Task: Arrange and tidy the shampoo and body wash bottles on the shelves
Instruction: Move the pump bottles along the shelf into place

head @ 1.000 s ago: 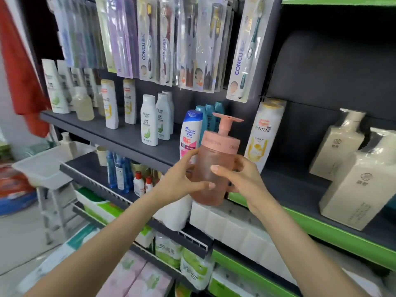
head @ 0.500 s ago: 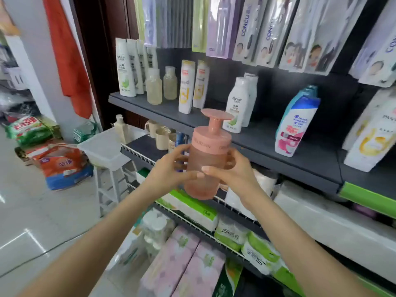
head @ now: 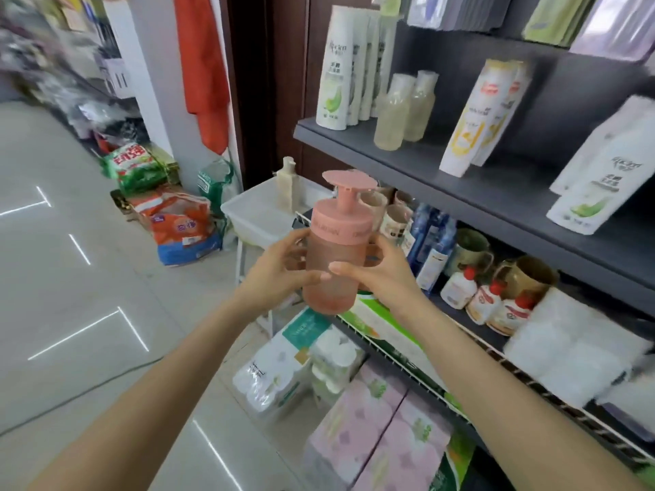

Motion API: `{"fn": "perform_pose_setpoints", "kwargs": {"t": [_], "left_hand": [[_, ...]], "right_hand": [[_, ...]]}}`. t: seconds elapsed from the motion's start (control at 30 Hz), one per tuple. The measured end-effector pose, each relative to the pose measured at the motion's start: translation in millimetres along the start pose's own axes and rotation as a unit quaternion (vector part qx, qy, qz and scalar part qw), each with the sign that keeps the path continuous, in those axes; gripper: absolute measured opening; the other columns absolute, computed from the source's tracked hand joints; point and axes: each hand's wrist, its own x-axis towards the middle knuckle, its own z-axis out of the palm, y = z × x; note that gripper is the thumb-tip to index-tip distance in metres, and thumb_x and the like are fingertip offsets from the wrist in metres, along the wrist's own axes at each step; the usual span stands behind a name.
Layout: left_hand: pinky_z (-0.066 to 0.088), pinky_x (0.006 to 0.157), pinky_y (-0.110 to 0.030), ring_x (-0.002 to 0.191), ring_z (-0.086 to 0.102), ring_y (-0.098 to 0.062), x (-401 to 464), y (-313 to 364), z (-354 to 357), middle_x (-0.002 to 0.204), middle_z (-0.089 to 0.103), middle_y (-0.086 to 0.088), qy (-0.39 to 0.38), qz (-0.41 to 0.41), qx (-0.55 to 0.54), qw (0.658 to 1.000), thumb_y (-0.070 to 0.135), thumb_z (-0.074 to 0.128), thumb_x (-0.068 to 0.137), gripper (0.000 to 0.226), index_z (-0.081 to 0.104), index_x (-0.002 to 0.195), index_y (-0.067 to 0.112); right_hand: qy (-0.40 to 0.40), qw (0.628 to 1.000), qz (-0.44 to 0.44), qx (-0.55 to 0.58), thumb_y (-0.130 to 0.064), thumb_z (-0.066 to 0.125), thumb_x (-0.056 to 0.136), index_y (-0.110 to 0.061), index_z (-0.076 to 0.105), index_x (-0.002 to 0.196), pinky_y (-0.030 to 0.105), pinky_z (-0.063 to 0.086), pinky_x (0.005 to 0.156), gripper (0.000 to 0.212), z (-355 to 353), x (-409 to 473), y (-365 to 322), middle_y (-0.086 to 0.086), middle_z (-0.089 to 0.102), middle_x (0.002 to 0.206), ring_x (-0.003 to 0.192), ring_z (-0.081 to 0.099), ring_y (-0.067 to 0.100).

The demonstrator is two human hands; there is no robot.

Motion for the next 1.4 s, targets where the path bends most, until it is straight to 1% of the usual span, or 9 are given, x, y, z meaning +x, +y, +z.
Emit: {"fn": "perform_pose_setpoints", "kwargs": {"t": [0.07,0.2,0.4,0.63,0.8,0.93,1.07,1.27,1.4], "left_hand": [[0.054,0.083,-0.03,0.102,0.063,-0.018,15,-15,-26,0.116,0.062,-0.005,0.015,-0.013,-0.001,1.0,0.01,0.077,0.074,0.068,0.044,0.131,0.024],[0.053,0.084,-0.03,0.103,0.061,-0.016,52,-39,-79,0.114,0.061,-0.003,0.041,-0.022,0.009,0.999,0.011,0.076,0.075,0.062,0.045,0.126,0.028],[0.051,0.074,-0.016,0.094,0.061,-0.01,95,-74,-155,0.103,0.059,0.01,0.07,-0.049,0.018,0.996,0.007,0.075,0.075,0.057,0.046,0.118,0.03],[0.051,0.088,-0.032,0.103,0.058,-0.008,157,-114,-246,0.109,0.06,0.009,0.071,-0.064,0.035,0.995,0.024,0.082,0.066,0.071,0.046,0.128,0.029],[0.051,0.092,-0.036,0.108,0.055,-0.013,223,-146,-312,0.118,0.056,0.007,0.011,-0.033,0.079,0.996,0.018,0.08,0.071,0.068,0.045,0.129,0.025],[0.046,0.076,-0.008,0.098,0.055,-0.009,270,-164,-344,0.11,0.056,0.009,-0.033,-0.017,0.106,0.994,0.016,0.08,0.07,0.07,0.046,0.131,0.021],[0.041,0.068,-0.004,0.092,0.055,-0.011,321,-182,-355,0.105,0.057,0.007,-0.074,0.002,0.127,0.989,0.011,0.079,0.069,0.067,0.049,0.128,0.018],[0.052,0.088,-0.03,0.102,0.062,-0.017,405,-211,-344,0.114,0.061,0.002,-0.166,-0.036,0.109,0.979,0.019,0.081,0.067,0.072,0.049,0.132,0.02],[0.052,0.089,-0.031,0.109,0.059,-0.019,458,-229,-328,0.122,0.06,-0.006,-0.216,-0.082,0.068,0.971,0.005,0.071,0.078,0.058,0.05,0.132,0.013]], "right_hand": [[-0.012,1.0,0.005,-0.006,-0.026,0.087,0.063,-0.021,0.056,0.114,0.042,0.055,0.086,0.06,24,28,1,-0.008,0.064,0.104,0.103,0.062,0.016],[-0.029,1.0,0.012,-0.001,-0.025,0.088,0.062,-0.017,0.055,0.116,0.039,0.055,0.085,0.064,73,91,4,0.001,0.065,0.107,0.103,0.063,0.02],[-0.072,0.997,0.029,0.004,-0.021,0.087,0.063,-0.023,0.052,0.111,0.04,0.054,0.088,0.059,146,169,4,-0.002,0.063,0.106,0.1,0.062,0.017],[-0.08,0.996,0.047,0.0,-0.03,0.087,0.063,-0.028,0.051,0.114,0.042,0.055,0.088,0.062,226,257,6,-0.001,0.063,0.112,0.102,0.064,0.019],[-0.027,0.998,0.054,0.013,-0.023,0.085,0.065,-0.026,0.05,0.114,0.037,0.055,0.083,0.06,278,316,7,-0.001,0.061,0.113,0.103,0.063,0.02],[0.025,0.997,0.068,0.025,-0.019,0.086,0.065,-0.02,0.051,0.12,0.037,0.055,0.085,0.065,303,353,13,-0.001,0.06,0.113,0.105,0.061,0.018],[0.068,0.993,0.093,0.019,-0.018,0.086,0.064,-0.023,0.05,0.119,0.037,0.053,0.091,0.066,310,387,26,-0.008,0.06,0.112,0.106,0.059,0.011],[0.131,0.982,0.133,-0.007,-0.017,0.087,0.061,-0.024,0.049,0.116,0.013,0.044,0.072,0.067,295,446,56,-0.014,0.057,0.104,0.094,0.055,0.0],[0.146,0.975,0.169,-0.005,-0.016,0.087,0.063,-0.025,0.049,0.12,0.024,0.046,0.082,0.07,277,482,87,-0.012,0.056,0.108,0.102,0.056,0.011]]}}
